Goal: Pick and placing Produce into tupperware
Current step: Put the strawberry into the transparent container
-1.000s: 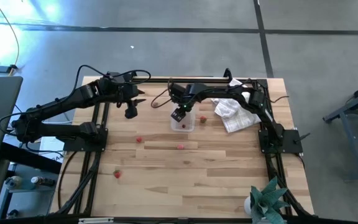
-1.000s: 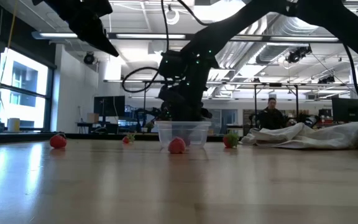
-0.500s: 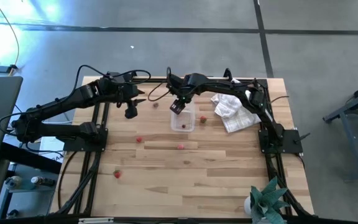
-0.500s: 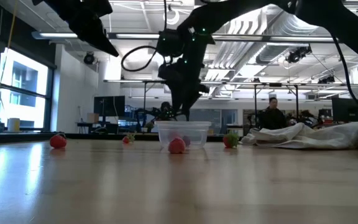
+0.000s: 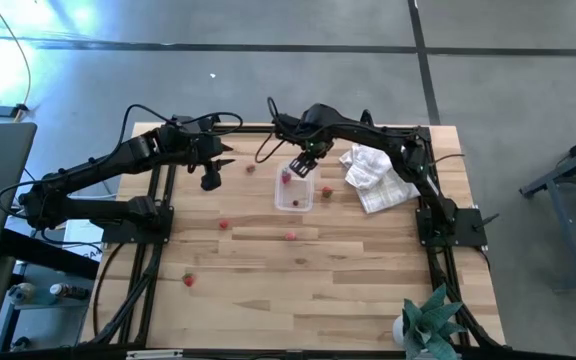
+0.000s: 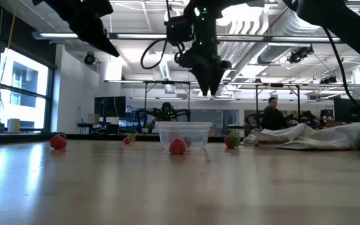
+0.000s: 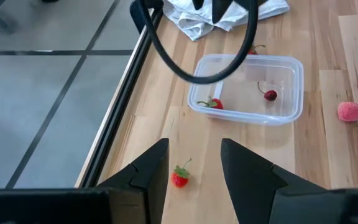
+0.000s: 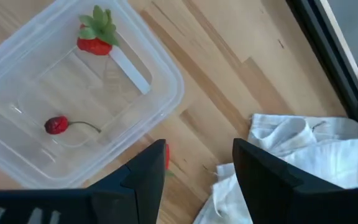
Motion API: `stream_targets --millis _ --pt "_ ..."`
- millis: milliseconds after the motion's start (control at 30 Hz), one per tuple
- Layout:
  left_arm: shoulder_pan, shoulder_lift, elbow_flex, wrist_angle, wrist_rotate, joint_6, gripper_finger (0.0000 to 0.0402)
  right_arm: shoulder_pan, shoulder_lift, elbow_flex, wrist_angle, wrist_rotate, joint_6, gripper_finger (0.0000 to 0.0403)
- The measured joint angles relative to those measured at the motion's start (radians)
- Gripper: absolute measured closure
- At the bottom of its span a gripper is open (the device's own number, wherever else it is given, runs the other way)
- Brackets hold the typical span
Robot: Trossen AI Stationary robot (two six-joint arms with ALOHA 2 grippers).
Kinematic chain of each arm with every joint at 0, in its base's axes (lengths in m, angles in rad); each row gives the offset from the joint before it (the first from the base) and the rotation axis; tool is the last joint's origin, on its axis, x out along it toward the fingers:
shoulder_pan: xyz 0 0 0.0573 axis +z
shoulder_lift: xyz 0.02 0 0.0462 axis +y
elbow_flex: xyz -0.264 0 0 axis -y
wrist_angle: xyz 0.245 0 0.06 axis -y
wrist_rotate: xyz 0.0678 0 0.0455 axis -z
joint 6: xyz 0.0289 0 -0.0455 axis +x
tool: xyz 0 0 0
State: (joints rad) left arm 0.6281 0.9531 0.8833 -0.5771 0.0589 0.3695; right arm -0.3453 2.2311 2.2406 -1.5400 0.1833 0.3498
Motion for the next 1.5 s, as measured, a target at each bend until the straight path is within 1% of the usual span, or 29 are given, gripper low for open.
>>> stream_targets --millis 200,367,500,600,667,733,800,867,933,1000,1067,1133,1200,1267,1400,1500 --pt "0.0 0.0 0.0 0.0 0.0 0.0 0.0266 0.016 -0.016 0.019 -0.031 -0.001 0.058 0.0224" --pt "0.0 0.0 0.0 0.0 0.0 0.0 0.0266 0.029 -0.095 -0.004 -0.031 0.006 0.118 0.0224" --pt "0.0 0.0 0.0 0.0 0.0 0.0 0.0266 0.039 -0.177 -0.045 -0.029 0.067 0.188 0.0224" --pt "0.0 0.0 0.0 0.0 0.0 0.0 0.0266 0.041 -0.257 -0.14 -0.016 0.098 0.252 0.0224" --pt "0.0 0.0 0.0 0.0 0.0 0.0 0.0266 0.041 -0.319 -0.243 0.015 0.097 0.302 0.0224" --pt "0.0 0.0 0.0 0.0 0.0 0.0 0.0266 0.041 -0.389 -0.378 0.091 0.078 0.346 0.0224" --pt "0.0 0.0 0.0 0.0 0.0 0.0 0.0266 0.038 -0.461 -0.531 0.212 0.022 0.391 0.0224" --pt "0.0 0.0 0.0 0.0 0.0 0.0 0.0266 0.023 -0.52 -0.68 0.358 -0.069 0.44 0.0224" --pt "0.0 0.0 0.0 0.0 0.0 0.0 0.0266 0.008 -0.563 -0.802 0.473 -0.154 0.502 0.0224" --pt "0.0 0.0 0.0 0.0 0.0 0.0 0.0266 -0.001 -0.59 -0.893 0.551 -0.208 0.552 0.0224" --pt "0.0 0.0 0.0 0.0 0.0 0.0 0.0266 -0.008 -0.603 -0.962 0.609 -0.225 0.585 0.0224" --pt "0.0 0.0 0.0 0.0 0.0 0.0 0.0266 -0.02 -0.604 -1.015 0.654 -0.269 0.617 0.0224" --pt "0.0 0.0 0.0 0.0 0.0 0.0 0.0266 -0.036 -0.602 -1.061 0.713 -0.32 0.622 0.0224" --pt "0.0 0.0 0.0 0.0 0.0 0.0 0.0266 -0.052 -0.596 -1.099 0.769 -0.348 0.621 0.0224" --pt "0.0 0.0 0.0 0.0 0.0 0.0 0.0266 -0.089 -0.595 -1.158 0.868 -0.373 0.622 0.0223" --pt "0.0 0.0 0.0 0.0 0.0 0.0 0.0266 -0.119 -0.595 -1.182 0.881 -0.378 0.621 0.0217"
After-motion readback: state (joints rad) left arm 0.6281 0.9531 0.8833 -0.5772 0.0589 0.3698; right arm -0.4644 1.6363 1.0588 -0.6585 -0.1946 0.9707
